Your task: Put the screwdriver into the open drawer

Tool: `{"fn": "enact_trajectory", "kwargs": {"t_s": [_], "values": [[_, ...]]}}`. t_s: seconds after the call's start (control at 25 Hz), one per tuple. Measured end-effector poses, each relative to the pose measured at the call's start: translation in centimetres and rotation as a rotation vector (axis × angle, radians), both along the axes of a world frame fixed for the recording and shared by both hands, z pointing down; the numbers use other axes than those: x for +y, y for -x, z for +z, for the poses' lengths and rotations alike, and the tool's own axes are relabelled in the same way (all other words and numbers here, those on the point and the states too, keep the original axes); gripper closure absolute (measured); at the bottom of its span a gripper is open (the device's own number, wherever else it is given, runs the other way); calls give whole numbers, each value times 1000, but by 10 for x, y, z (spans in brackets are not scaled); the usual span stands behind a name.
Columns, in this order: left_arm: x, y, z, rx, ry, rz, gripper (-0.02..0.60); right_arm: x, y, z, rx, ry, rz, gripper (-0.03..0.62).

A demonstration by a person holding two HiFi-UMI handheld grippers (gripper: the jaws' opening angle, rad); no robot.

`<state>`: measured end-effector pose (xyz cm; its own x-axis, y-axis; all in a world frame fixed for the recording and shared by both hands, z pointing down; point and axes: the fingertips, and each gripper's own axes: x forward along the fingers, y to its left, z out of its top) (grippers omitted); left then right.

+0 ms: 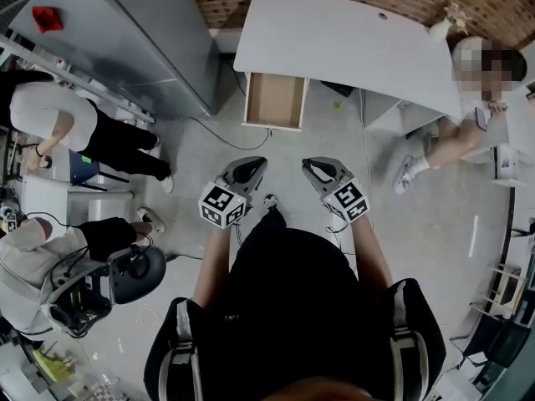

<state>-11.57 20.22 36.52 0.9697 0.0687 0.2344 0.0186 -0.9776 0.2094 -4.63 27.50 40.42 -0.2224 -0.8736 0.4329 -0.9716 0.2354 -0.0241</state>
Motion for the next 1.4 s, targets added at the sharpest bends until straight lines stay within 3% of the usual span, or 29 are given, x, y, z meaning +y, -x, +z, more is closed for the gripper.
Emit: {"fn": "enact_trajectory", "kwargs": {"t_s": [0.84, 1.4], "values": [[-57, -4, 8, 24, 5, 76, 561, -57, 1, 9, 42, 19, 38, 471], [-68, 0, 16, 26, 28, 67, 561, -71, -2, 12, 51, 32, 44, 471]]}}
